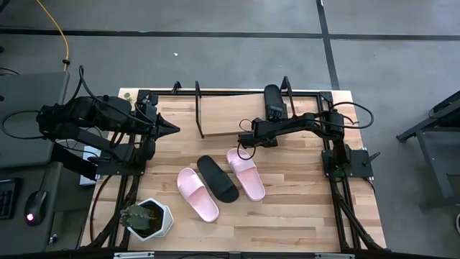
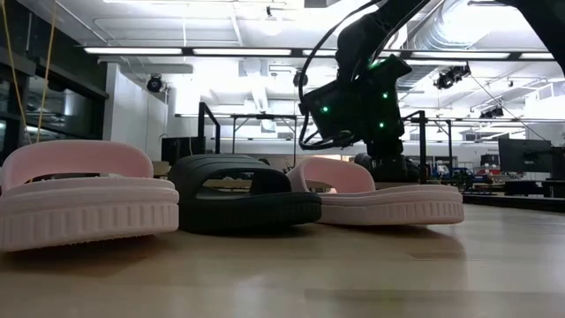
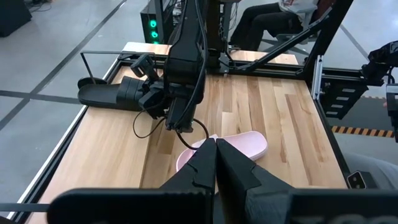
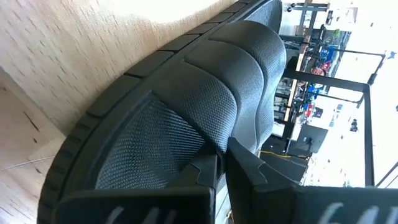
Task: Pick and place slides into the shelf
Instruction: Put the right black slide on the shelf
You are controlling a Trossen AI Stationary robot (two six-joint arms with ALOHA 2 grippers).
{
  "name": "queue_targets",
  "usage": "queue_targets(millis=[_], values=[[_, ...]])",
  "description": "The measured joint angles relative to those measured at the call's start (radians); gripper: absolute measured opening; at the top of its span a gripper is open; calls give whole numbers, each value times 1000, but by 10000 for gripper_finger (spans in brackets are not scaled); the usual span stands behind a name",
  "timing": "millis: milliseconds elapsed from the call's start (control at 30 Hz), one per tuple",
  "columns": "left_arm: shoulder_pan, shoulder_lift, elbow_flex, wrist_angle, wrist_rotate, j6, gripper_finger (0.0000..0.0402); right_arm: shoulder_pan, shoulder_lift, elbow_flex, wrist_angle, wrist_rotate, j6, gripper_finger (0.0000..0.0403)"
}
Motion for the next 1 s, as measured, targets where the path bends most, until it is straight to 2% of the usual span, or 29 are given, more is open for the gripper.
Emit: queue_targets(millis=[1000], values=[[0,0,0,0,0,0,1,2,0,0,2,-46,1,83]])
